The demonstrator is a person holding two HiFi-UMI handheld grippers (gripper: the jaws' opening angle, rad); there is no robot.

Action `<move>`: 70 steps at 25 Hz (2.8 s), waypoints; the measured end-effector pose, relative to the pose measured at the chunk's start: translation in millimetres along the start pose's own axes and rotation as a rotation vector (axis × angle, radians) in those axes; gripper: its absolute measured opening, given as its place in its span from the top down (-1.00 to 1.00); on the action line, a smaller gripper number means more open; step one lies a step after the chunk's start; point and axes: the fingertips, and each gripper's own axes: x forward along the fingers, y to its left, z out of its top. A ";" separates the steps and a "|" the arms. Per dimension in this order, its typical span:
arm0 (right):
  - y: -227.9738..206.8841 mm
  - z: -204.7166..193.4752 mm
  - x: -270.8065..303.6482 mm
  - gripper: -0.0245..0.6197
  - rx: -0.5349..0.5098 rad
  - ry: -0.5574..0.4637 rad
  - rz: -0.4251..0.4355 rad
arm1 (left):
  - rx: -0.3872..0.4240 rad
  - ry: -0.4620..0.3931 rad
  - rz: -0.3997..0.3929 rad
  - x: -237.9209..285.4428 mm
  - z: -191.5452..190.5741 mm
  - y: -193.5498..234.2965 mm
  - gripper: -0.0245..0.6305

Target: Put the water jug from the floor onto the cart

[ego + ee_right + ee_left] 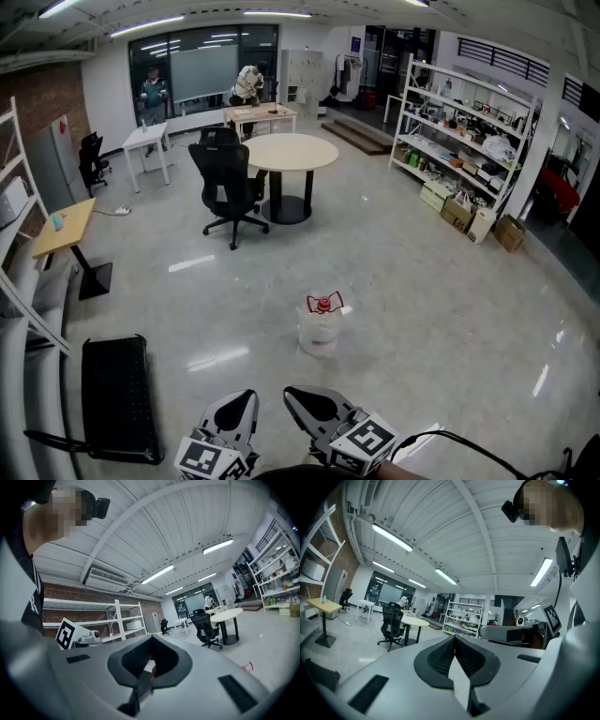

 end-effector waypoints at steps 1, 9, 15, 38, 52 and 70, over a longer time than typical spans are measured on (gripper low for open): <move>-1.3 -2.0 1.0 0.92 -0.001 0.002 -0.001 | 0.001 0.001 -0.001 0.8 -0.7 1.8 0.91; -9.4 -0.1 7.9 0.92 -0.018 -0.005 -0.007 | 0.005 0.001 -0.010 8.7 -2.2 9.1 0.91; -10.5 -4.2 8.7 0.92 0.004 -0.010 0.005 | 0.006 0.009 -0.006 10.3 -7.2 11.9 0.91; -38.6 7.9 -24.6 0.91 -0.059 -0.077 -0.082 | 0.043 0.056 -0.141 60.8 -21.2 -36.9 0.91; -117.5 23.8 -70.6 0.91 -0.050 -0.106 -0.126 | 0.067 0.095 -0.168 138.7 -34.5 -83.9 0.91; -279.4 32.3 -16.6 0.91 0.010 -0.061 -0.225 | 0.071 0.136 -0.225 308.9 -34.7 -30.9 0.91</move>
